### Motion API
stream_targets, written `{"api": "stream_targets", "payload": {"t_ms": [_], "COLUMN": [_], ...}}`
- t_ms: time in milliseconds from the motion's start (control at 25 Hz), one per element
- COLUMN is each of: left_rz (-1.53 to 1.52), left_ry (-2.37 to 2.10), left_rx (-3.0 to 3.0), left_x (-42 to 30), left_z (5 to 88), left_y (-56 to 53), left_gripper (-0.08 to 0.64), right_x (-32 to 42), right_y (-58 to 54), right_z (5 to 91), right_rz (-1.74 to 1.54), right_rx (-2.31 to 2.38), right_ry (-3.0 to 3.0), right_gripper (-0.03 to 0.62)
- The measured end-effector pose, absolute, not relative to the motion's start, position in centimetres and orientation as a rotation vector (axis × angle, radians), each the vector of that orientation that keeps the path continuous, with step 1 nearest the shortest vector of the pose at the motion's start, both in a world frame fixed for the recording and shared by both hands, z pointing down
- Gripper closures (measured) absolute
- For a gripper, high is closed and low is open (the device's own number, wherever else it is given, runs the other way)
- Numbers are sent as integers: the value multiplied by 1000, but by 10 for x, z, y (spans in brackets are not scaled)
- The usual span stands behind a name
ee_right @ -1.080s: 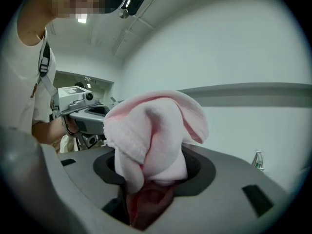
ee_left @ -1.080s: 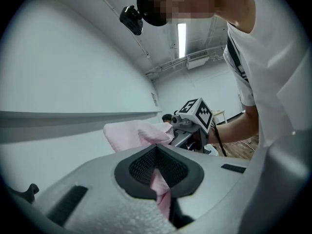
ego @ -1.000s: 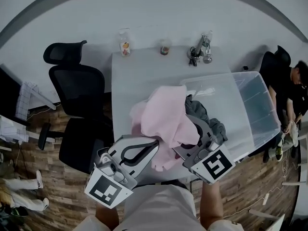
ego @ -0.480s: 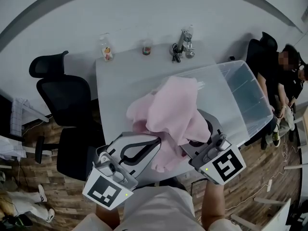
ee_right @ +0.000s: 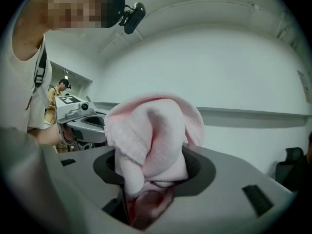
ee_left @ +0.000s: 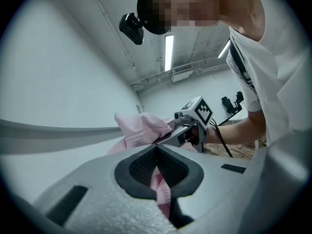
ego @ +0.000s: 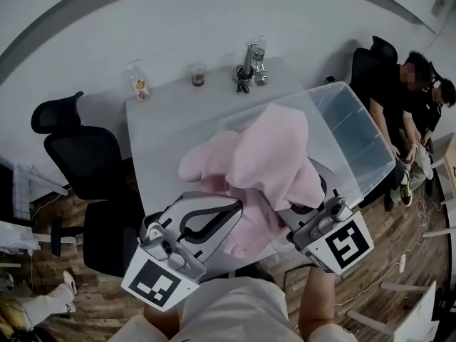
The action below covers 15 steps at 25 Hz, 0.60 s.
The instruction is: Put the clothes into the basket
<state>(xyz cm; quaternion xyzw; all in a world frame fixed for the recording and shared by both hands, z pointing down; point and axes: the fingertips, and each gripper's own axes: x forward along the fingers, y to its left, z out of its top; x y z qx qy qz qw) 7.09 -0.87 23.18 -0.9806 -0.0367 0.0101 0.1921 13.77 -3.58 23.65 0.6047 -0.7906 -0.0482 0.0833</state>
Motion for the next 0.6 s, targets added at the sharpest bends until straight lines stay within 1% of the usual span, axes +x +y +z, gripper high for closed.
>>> {"api": "stream_targets", "payload": {"t_ms": [600], "left_rz": [37], "left_ry": [-263], "left_rx": [-2726], "left_x": [163], "left_z": [229], "left_y": [19], "left_gripper": [558], "right_x": [236], "right_y": [-1], "right_z": [235], "right_rz": [-142], "right_rx": [1964], "right_ry": [-2248], "right_gripper": [360]}}
